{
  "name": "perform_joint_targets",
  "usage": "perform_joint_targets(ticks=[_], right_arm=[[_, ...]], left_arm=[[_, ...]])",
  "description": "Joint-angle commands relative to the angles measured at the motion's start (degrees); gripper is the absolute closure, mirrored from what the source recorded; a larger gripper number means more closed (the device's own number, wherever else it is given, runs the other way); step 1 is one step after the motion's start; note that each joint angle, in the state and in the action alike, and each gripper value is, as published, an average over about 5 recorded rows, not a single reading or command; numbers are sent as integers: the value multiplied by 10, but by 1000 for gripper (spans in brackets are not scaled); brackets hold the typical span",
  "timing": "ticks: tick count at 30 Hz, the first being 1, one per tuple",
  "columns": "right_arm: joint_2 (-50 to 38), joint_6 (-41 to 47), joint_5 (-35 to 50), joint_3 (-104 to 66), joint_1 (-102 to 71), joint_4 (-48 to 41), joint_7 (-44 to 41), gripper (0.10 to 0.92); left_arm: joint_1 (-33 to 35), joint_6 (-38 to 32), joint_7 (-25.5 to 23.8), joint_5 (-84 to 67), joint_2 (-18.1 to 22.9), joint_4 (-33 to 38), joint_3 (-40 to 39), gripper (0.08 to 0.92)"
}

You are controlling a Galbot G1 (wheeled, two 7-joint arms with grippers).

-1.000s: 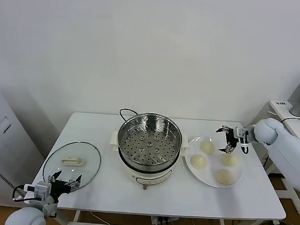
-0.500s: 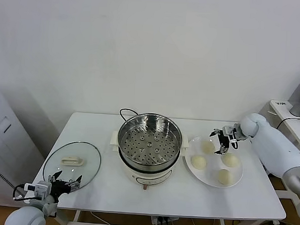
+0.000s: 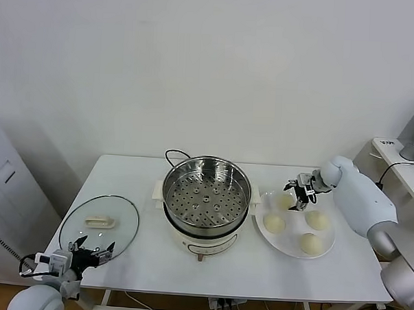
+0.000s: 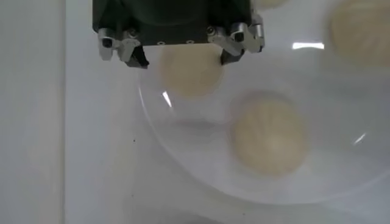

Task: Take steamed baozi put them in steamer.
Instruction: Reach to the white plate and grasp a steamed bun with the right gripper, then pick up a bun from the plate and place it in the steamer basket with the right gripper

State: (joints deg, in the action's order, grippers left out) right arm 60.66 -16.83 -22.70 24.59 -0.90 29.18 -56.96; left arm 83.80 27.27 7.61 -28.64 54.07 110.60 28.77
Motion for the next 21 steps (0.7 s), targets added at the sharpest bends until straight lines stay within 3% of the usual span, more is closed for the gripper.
perform_joint_targets(ticks=[1,13,21], right_arm=[[20,-4,-13,-8,4,-24,2,418],[4,6,1,-3,2,0,-25,584],[-76,28,89,83,43,139,-35,626]], left_arm=[[2,1,0,0,0,1,0,177],[11,1,2,0,3,6,7,177],[16,2,3,1,8,11,10,177]])
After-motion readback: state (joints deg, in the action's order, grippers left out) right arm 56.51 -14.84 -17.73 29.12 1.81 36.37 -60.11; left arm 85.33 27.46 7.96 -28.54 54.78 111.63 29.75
